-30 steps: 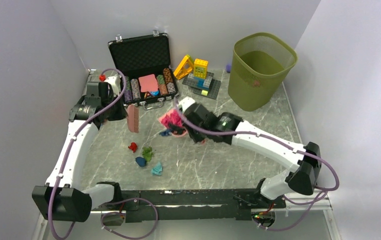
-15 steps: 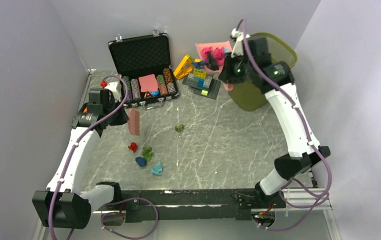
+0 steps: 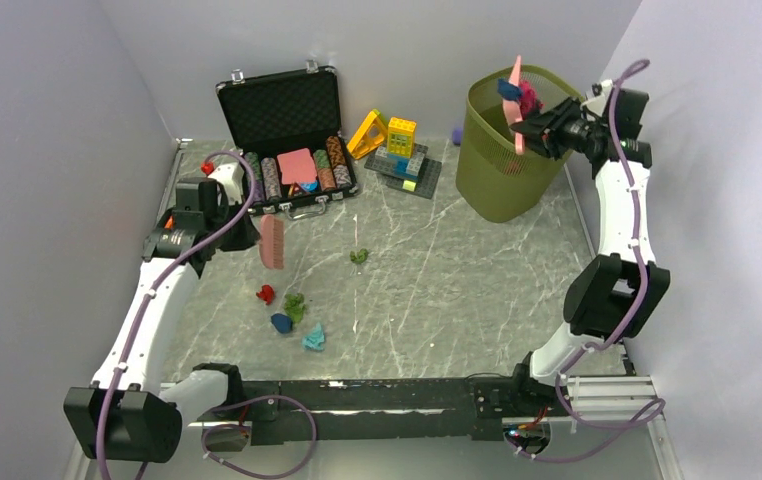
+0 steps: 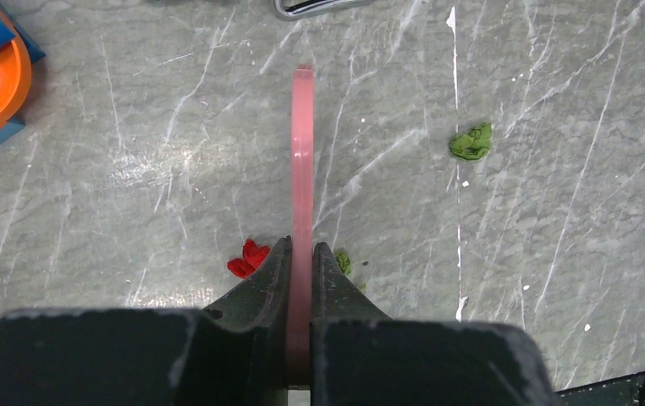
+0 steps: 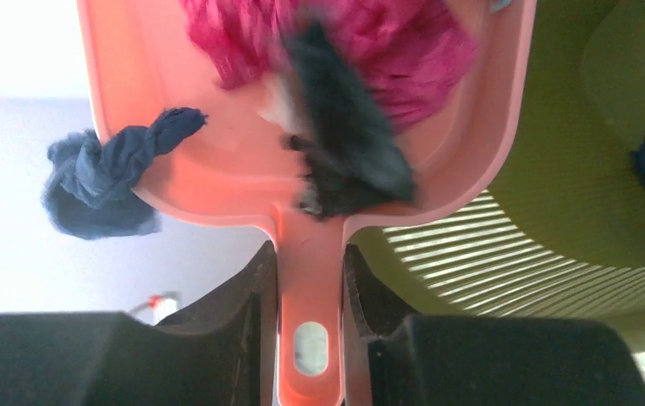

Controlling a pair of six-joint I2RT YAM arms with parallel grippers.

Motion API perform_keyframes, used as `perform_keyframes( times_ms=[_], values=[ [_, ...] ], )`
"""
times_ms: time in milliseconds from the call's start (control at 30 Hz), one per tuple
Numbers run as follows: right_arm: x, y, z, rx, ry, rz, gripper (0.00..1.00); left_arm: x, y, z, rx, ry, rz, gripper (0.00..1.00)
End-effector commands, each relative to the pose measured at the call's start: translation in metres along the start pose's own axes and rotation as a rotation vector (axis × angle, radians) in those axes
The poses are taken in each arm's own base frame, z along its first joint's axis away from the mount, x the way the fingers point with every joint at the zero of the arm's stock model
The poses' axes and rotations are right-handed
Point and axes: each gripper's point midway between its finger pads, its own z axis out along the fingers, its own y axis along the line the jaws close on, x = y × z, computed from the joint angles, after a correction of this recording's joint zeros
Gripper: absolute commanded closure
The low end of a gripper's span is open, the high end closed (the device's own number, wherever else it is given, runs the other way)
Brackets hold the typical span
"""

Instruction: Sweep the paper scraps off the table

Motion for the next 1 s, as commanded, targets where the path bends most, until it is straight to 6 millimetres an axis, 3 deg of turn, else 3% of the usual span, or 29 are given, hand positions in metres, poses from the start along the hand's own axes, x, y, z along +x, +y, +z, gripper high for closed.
perform_keyframes(
  times_ms=[0, 200, 400, 600, 733, 967],
  values=[
    [-0.023, 0.056, -0.032, -0.322, -0.028, 0.128, 1.00, -0.011, -0.007, -0.007, 0.038, -0.066, 0.016, 1.00],
    [-0.035, 0.049, -0.044, -0.448, -0.053, 0.325, 1.00, -0.008, -0.009, -0.005, 0.053, -0.059, 0.012, 1.00],
    [-0.038, 0.050, -0.046, -0.435, -0.060, 0.367, 1.00, -0.007, -0.009, -0.006, 0.054, -0.062, 0.013, 1.00],
    [-0.045, 0.043, -0.039, -0.468, -0.055, 0.456, 1.00, -0.007, -0.010, -0.004, 0.060, -0.057, 0.012, 1.00],
    [-0.051, 0.027, -0.029, -0.439, -0.061, 0.579, 1.00, -0.008, -0.010, -0.004, 0.061, -0.058, 0.012, 1.00],
    [-0.061, 0.035, -0.034, -0.638, -0.037, 0.716, 1.00, -0.007, -0.009, -0.003, 0.057, -0.056, 0.010, 1.00]
  ],
)
